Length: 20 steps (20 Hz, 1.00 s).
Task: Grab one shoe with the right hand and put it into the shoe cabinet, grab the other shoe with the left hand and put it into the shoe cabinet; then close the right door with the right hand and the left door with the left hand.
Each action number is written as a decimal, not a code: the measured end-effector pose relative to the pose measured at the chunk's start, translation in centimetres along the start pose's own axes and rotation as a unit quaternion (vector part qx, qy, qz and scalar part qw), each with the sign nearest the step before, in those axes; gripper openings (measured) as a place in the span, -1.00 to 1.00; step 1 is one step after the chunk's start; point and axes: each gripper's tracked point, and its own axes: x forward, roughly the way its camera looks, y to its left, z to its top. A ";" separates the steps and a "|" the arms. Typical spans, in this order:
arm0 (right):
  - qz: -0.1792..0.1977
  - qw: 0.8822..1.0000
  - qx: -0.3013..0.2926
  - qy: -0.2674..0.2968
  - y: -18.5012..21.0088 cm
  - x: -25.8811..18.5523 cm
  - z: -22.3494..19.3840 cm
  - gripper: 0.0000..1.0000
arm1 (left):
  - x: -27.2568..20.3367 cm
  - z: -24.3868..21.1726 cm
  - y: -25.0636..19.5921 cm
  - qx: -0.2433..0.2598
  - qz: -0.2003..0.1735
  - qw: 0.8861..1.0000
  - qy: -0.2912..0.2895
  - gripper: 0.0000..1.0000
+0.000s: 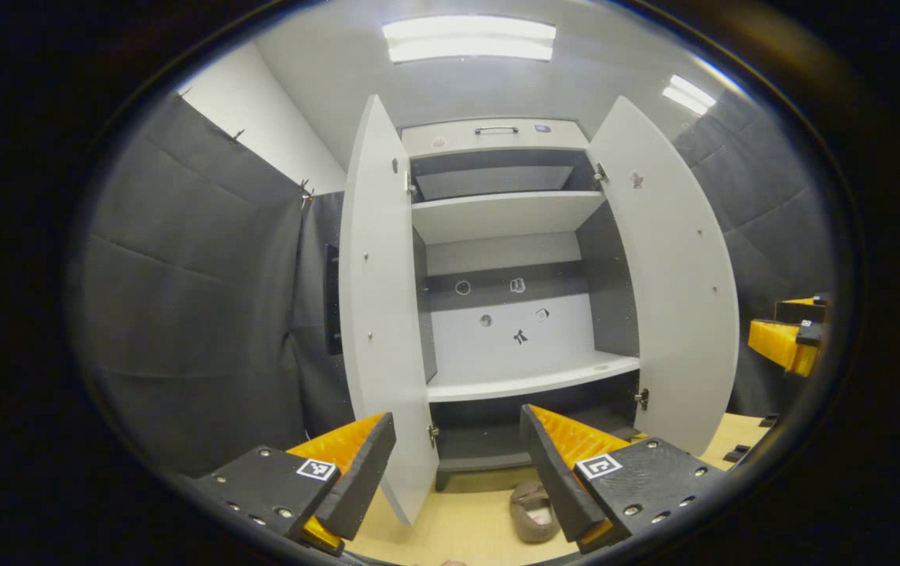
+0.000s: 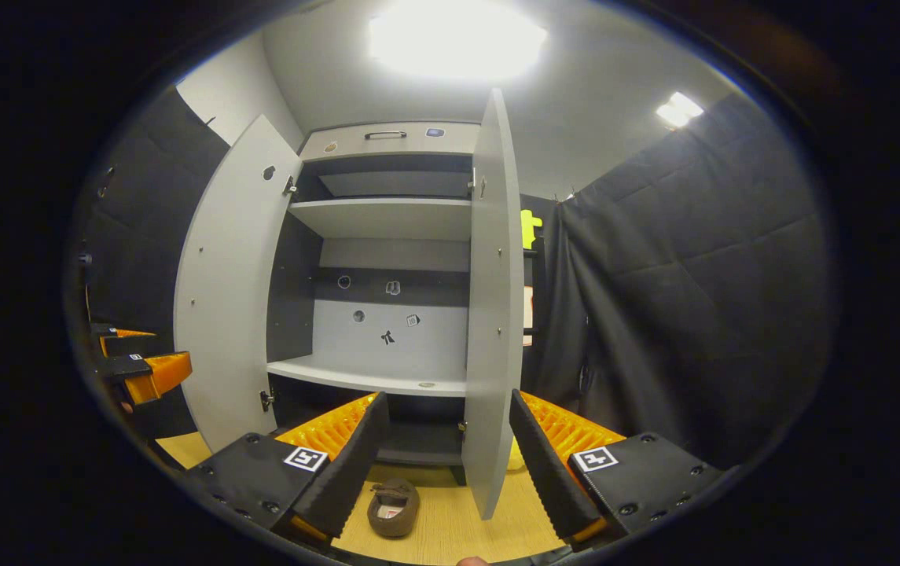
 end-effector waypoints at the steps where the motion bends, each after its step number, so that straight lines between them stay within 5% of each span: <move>1: 0.002 1.000 0.001 0.000 -0.1 0.1 0.0 0.94 | 0.0 0.1 0.0 0.000 0.001 1.000 -0.001 0.88; 10: 0.013 1.000 0.001 0.002 -0.7 1.1 -0.7 0.95 | 0.3 0.4 -0.9 0.005 0.016 1.000 -0.002 0.88; 20: 0.103 0.992 -0.013 0.070 4.8 4.8 -6.4 0.95 | -0.2 0.0 0.9 0.011 0.064 0.998 -0.005 0.88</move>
